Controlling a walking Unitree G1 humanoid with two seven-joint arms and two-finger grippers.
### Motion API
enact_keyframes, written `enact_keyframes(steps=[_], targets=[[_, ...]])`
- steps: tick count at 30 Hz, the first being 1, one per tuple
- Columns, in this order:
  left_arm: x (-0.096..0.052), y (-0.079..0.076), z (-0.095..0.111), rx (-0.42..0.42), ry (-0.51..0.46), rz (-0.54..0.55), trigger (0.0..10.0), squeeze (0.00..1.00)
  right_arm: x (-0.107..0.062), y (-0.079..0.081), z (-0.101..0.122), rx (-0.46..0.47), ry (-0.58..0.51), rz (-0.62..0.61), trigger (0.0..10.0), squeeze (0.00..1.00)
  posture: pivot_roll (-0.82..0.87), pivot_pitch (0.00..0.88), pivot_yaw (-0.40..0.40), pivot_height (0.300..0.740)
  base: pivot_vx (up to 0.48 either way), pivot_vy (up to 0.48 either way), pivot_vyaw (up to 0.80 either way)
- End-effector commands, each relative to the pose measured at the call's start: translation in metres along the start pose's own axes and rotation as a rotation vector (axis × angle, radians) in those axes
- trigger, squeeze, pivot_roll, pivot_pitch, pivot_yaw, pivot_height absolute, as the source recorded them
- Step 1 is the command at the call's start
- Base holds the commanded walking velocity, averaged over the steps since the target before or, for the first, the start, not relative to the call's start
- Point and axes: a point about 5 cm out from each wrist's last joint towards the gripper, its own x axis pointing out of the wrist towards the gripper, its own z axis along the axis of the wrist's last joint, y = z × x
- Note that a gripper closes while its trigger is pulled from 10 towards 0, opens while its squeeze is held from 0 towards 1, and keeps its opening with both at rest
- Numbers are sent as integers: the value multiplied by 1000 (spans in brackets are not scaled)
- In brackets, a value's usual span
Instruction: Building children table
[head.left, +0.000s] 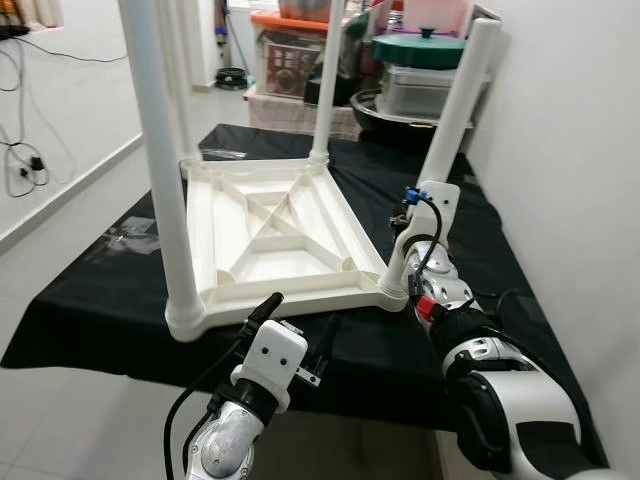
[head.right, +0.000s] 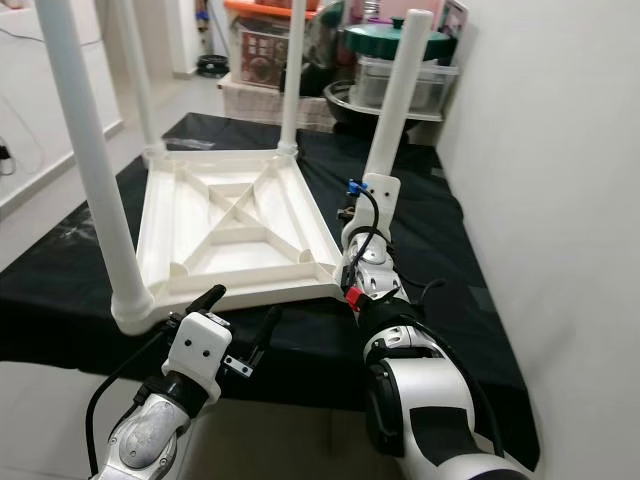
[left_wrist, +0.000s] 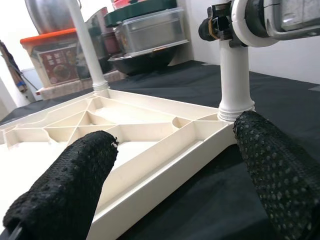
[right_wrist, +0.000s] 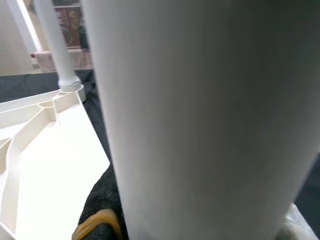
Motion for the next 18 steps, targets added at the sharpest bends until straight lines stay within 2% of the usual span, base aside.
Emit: enact_keyframes(steps=[1,2,3,4,5,6,9,10,11,12,13,14,16,18], targets=[[-1,0,-2,-7,7,12,10000,0,-3,-2,-17,49,73,-31,10000,0,88,9,-110,740,0,0,0],[-1,1,-2,-10,4,12,10000,0,-3,5,-14,65,54,23,10000,0,84,11,-109,740,0,0,0],[-1,1,-2,-16,0,7,10000,0,-4,12,-11,122,40,112,10000,0,83,12,-109,740,0,0,0],[-1,0,-1,-18,-2,6,10000,0,-4,19,-8,141,20,190,10000,827,83,11,-110,740,0,0,0],[-1,0,-1,-18,-2,6,10000,0,-4,19,-8,141,20,190,10000,827,83,11,-110,740,0,0,0],[-1,0,-1,-22,-7,2,10000,0,-5,24,-6,162,8,277,10000,1000,86,16,-115,740,0,0,0],[-1,0,0,-27,-9,2,10000,0,-5,27,-4,178,-5,347,10000,1000,86,15,-112,740,0,0,0],[-1,-1,0,-30,-10,0,10000,0,-6,30,-3,180,9,455,10000,1000,85,16,-116,740,0,0,0],[0,-1,0,-32,-11,-1,10000,0,-7,32,-3,183,22,512,10000,1000,88,16,-115,740,0,0,0],[0,-1,0,-32,-11,-1,10000,0,-7,32,-3,183,22,512,10000,1000,88,16,-115,740,0,0,0],[0,-1,0,-31,-11,-2,10000,0,-10,37,-5,172,57,650,10000,0,86,20,-114,740,0,0,0],[0,-1,0,-29,-11,-4,10000,0,-15,40,-8,146,80,811,10000,0,86,19,-115,740,0,0,0],[0,-1,0,-29,-11,-4,10000,0,-15,40,-8,146,80,811,10000,0,86,19,-115,740,0,0,0],[0,-1,1,-26,-13,-6,10000,0,-25,39,-14,94,126,1061,10000,0,88,20,-117,740,0,0,0]])
